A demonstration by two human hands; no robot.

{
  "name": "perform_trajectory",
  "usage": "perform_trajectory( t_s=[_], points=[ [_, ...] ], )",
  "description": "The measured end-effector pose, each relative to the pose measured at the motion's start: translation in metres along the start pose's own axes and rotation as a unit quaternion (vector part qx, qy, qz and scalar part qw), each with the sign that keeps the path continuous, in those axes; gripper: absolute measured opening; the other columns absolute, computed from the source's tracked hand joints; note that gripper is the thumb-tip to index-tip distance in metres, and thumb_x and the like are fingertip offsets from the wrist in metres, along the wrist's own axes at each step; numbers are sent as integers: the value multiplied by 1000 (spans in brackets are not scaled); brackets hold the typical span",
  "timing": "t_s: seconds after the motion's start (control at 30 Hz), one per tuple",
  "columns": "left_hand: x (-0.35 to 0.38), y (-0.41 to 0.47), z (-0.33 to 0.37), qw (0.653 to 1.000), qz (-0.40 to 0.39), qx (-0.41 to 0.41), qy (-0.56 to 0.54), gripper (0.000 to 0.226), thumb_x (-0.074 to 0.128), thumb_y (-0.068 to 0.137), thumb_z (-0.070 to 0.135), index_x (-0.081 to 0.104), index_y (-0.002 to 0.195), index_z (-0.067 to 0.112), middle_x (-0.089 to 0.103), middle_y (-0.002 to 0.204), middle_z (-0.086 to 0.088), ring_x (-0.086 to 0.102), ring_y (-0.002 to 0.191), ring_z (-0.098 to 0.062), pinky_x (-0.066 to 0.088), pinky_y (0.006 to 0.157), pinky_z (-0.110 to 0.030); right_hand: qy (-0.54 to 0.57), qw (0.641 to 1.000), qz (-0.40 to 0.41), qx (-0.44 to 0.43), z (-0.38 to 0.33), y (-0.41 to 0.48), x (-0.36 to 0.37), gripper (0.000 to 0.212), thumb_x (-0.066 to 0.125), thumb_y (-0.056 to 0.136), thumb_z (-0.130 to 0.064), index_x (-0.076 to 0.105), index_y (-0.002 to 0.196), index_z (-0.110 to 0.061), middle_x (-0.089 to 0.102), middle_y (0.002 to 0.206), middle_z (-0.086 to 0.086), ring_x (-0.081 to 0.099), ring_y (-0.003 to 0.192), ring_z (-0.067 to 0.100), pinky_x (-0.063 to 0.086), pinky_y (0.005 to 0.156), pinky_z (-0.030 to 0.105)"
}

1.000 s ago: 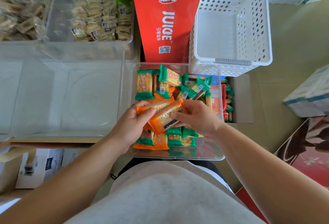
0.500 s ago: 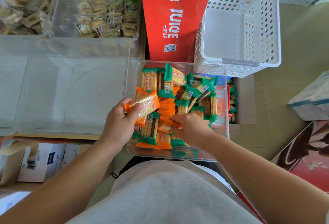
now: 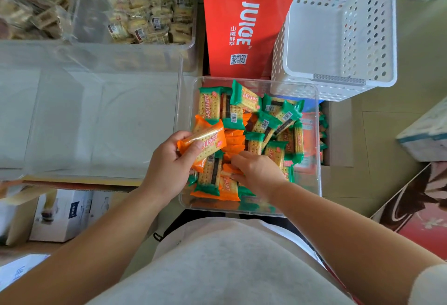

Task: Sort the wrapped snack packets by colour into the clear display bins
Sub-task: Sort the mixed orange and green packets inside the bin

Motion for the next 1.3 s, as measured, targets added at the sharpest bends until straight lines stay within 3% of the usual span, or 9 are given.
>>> perform_trajectory(
  t_s=[0.13, 0.27, 0.37, 0.47, 0.63, 0.83, 1.0, 1.1, 1.3],
  points=[
    [1, 1, 1, 1000, -6, 1, 8, 35, 56, 95, 45, 58, 123, 24, 67, 108, 9, 67, 96, -12, 62, 74, -38, -4, 996, -38, -77, -7, -9, 7, 23, 76, 86, -27, 62, 102, -18, 65, 93, 0, 65, 72, 25, 58, 58, 38],
    [1, 0, 2, 1000, -14, 4, 7, 53, 52, 85, 56, 58, 124, 22, 67, 108, 7, 68, 95, -13, 62, 72, -38, 99, 986, -111, 74, 16, -16, 14, 51, 76, 85, -42, 52, 126, -24, 71, 110, -4, 70, 91, 16, 60, 82, 35],
    [3, -1, 2, 1000, -18, 4, 5, 57, 51, 81, 58, 57, 125, 22, 67, 110, 6, 68, 97, -13, 62, 72, -35, 23, 978, -107, 180, 35, -18, 12, 40, 68, 83, -62, 58, 84, -23, 67, 83, -5, 64, 75, 15, 58, 68, 34],
    [3, -1, 2, 1000, -18, 2, 2, 57, 51, 82, 58, 57, 125, 22, 67, 111, 5, 68, 97, -14, 62, 72, -34, -23, 963, -108, 245, 41, -20, 9, 60, 54, 86, -73, 50, 58, -19, 53, 57, -4, 53, 55, 15, 49, 50, 28],
    [0, 3, -2, 1000, -5, -8, -2, 34, 56, 94, 45, 58, 121, 25, 68, 107, 7, 70, 92, -14, 62, 68, -32, 84, 938, -258, 216, 26, -29, 36, 34, 66, 85, -59, 75, 87, -26, 73, 80, -10, 65, 81, 7, 56, 79, 33],
    [0, 2, -3, 1000, -2, -12, -10, 30, 57, 95, 44, 59, 118, 25, 69, 105, 8, 70, 92, -13, 63, 69, -34, 121, 919, -249, 281, 26, -23, 49, 33, 83, 74, -46, 67, 91, -23, 66, 89, -7, 60, 81, 16, 49, 72, 29],
    [0, 2, -2, 1000, -1, -14, -17, 29, 57, 95, 44, 58, 118, 26, 68, 108, 6, 70, 94, -16, 62, 69, -32, 171, 916, -205, 299, 22, -22, 47, 10, 76, 81, -22, 66, 83, -22, 64, 84, -7, 62, 82, 18, 50, 70, 26],
    [-2, 2, -4, 999, 4, -22, -33, 27, 58, 96, 41, 58, 118, 26, 69, 107, 4, 71, 93, -18, 62, 68, -32, 253, 889, -181, 336, 25, -28, 42, 20, 75, 78, -11, 66, 78, -30, 71, 81, -5, 69, 83, 20, 53, 65, 24],
    [-1, 2, -4, 999, 1, -20, -44, 27, 59, 95, 42, 59, 118, 28, 68, 107, 6, 70, 94, -17, 61, 68, -32, 346, 851, -225, 326, 23, -35, 19, 11, 70, 82, -5, 76, 83, -14, 75, 72, 0, 67, 65, 10, 54, 62, 19]
  ],
)
Point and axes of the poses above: each hand's wrist, its own y-axis towards the middle knuckle, its own x-axis out of the palm, z = x × y, the point moved 8 cm from there along y, towards the middle knuckle
